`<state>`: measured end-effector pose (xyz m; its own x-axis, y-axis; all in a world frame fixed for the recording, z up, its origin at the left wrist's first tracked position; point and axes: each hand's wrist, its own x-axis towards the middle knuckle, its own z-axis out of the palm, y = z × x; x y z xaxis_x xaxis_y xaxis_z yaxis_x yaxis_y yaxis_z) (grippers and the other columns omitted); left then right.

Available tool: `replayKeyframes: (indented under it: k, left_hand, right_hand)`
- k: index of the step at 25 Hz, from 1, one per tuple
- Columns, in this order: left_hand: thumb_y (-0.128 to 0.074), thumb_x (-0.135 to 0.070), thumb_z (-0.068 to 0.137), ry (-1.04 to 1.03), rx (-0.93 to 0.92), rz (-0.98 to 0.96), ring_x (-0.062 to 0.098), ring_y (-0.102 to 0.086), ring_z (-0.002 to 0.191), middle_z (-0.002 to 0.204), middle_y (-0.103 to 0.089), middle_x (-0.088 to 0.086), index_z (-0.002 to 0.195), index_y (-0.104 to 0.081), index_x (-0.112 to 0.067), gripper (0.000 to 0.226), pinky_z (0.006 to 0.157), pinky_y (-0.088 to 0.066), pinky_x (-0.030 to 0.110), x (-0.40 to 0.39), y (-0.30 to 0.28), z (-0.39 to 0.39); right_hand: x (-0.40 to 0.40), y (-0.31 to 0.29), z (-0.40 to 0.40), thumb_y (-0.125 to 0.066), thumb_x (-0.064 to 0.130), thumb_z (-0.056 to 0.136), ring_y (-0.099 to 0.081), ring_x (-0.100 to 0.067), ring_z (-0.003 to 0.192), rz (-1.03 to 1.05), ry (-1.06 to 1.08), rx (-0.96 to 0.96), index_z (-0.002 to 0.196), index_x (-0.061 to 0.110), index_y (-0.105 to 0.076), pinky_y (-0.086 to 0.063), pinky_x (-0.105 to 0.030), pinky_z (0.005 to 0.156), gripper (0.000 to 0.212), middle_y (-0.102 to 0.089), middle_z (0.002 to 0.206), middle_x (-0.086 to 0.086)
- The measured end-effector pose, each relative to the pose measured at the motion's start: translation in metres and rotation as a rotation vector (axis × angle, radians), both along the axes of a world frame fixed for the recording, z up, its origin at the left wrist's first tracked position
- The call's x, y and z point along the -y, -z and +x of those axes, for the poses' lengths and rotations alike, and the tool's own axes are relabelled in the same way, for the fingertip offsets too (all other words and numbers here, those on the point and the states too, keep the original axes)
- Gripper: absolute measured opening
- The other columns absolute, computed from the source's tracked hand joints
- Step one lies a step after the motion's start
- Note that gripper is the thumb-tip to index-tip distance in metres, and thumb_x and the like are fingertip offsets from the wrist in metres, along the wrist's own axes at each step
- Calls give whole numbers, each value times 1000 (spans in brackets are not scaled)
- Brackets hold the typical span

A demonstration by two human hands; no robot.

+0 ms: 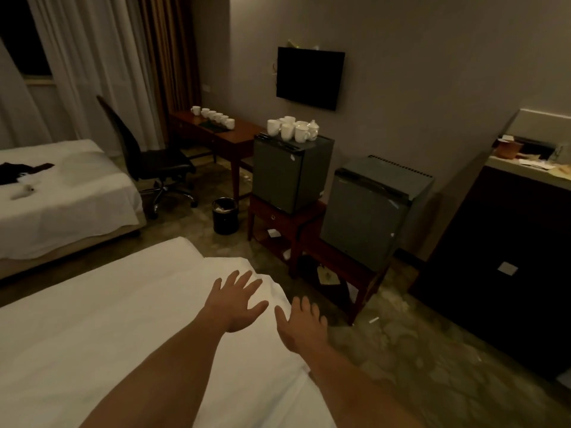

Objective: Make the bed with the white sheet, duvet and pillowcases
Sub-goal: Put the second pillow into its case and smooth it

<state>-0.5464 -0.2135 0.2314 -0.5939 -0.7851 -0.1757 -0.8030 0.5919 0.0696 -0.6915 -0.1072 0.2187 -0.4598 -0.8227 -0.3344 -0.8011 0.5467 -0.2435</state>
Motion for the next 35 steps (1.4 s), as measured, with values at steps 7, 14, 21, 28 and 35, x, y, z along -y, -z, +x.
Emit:
replayKeyframes:
  k: [7, 14, 21, 28, 35]
  left_hand:
    - [18, -86, 59, -140, -66, 17, 21, 4, 155, 168, 2, -9, 158, -10, -41, 112, 123, -3, 51, 62, 11, -93]
    - [-13, -76, 92, -144, 26, 69, 22, 2, 155, 168, -1, -7, 159, -13, -39, 76, 123, -5, 51, 96, 7, -112]
    - [-13, -75, 93, -90, 41, 138, 22, -2, 154, 168, -4, -7, 158, -15, -38, 75, 123, -6, 50, 123, 56, -135]
    - [-18, -69, 98, -132, 158, 265, 21, -3, 154, 168, -6, -6, 158, -19, -37, 68, 123, -8, 50, 249, 171, -196]
    - [-10, -69, 95, -35, 273, 305, 25, -15, 152, 167, -17, -3, 156, -25, -33, 72, 119, -16, 47, 355, 337, -290]
  right_hand:
    - [76, 35, -112, -11, 68, 98, -2, -31, 154, 12, -65, 74, 161, 19, -8, -5, -49, 123, 80, -3, 168, -6]
    - [102, 45, -136, -12, 68, 99, -8, -33, 153, 58, 4, 95, 160, 15, -10, -10, -49, 122, 80, -8, 168, -9]
    - [120, 91, -140, -13, 68, 98, -11, -34, 152, 105, 74, 140, 159, 14, -13, -12, -49, 122, 81, -11, 166, -10]
    - [240, 201, -204, -16, 72, 96, -12, -34, 152, 245, 132, 280, 158, 15, -10, -16, -50, 123, 86, -10, 166, -11]
    - [328, 346, -239, -22, 72, 96, -16, -34, 150, 308, 203, 382, 158, 9, -14, -15, -49, 123, 89, -15, 164, -16]
